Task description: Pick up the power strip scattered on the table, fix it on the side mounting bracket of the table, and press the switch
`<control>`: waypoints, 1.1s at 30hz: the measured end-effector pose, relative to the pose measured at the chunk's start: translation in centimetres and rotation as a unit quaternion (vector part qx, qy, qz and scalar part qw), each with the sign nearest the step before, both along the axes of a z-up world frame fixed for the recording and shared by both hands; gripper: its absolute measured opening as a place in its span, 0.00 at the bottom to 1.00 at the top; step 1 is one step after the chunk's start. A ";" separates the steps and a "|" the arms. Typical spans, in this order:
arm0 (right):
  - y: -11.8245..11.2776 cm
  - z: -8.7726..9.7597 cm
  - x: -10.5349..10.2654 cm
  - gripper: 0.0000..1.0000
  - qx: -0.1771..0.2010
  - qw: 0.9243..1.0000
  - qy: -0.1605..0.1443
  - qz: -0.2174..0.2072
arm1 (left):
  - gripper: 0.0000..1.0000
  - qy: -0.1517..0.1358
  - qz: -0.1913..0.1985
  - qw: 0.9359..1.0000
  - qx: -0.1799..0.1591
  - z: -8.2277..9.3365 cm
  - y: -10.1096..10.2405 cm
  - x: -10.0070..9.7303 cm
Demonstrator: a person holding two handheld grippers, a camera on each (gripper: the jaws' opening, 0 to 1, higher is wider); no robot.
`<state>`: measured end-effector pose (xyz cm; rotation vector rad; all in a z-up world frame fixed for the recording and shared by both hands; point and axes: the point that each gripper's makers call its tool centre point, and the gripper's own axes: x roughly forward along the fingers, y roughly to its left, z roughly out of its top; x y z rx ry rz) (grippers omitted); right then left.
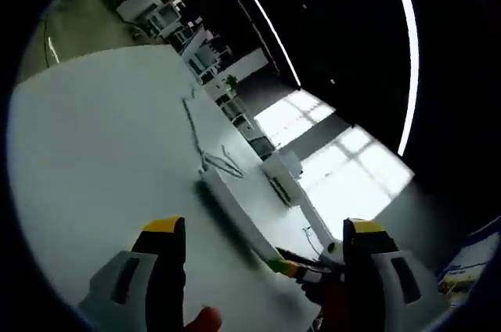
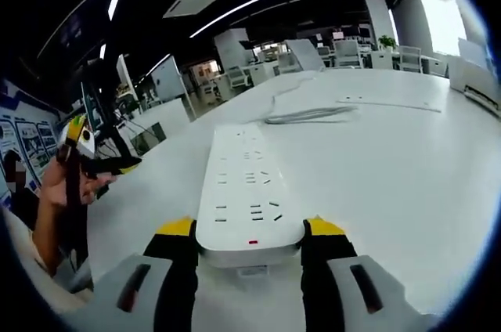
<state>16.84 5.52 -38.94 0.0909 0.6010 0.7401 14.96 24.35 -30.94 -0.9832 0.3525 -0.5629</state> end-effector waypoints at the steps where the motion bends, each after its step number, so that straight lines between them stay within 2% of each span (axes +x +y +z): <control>1: 0.0 0.0 0.0 0.47 -0.001 1.000 0.001 0.001 | 0.83 0.008 -0.002 1.000 -0.005 -0.1 -0.2 0.3; 5: 0.0 -0.2 0.0 0.47 -0.005 1.000 0.002 0.002 | 0.85 0.030 -0.001 0.999 -0.028 0.0 -0.6 1.4; 14: -0.1 -0.6 0.0 0.47 -0.009 1.000 0.009 0.005 | 0.90 0.060 0.009 0.997 -0.048 -0.1 -0.8 3.4; 20: -0.1 -0.3 0.0 0.47 0.004 1.000 0.016 0.001 | 0.90 0.086 -0.004 0.995 -0.056 -0.8 -2.0 4.4; 23: -0.4 0.0 0.2 0.47 0.015 1.000 0.020 -0.002 | 0.89 0.097 -0.016 0.993 -0.059 -1.2 -2.4 5.5; 33: -0.5 0.4 0.4 0.47 0.027 0.999 0.025 -0.002 | 0.89 0.112 -0.025 0.992 -0.050 -2.6 -4.0 6.4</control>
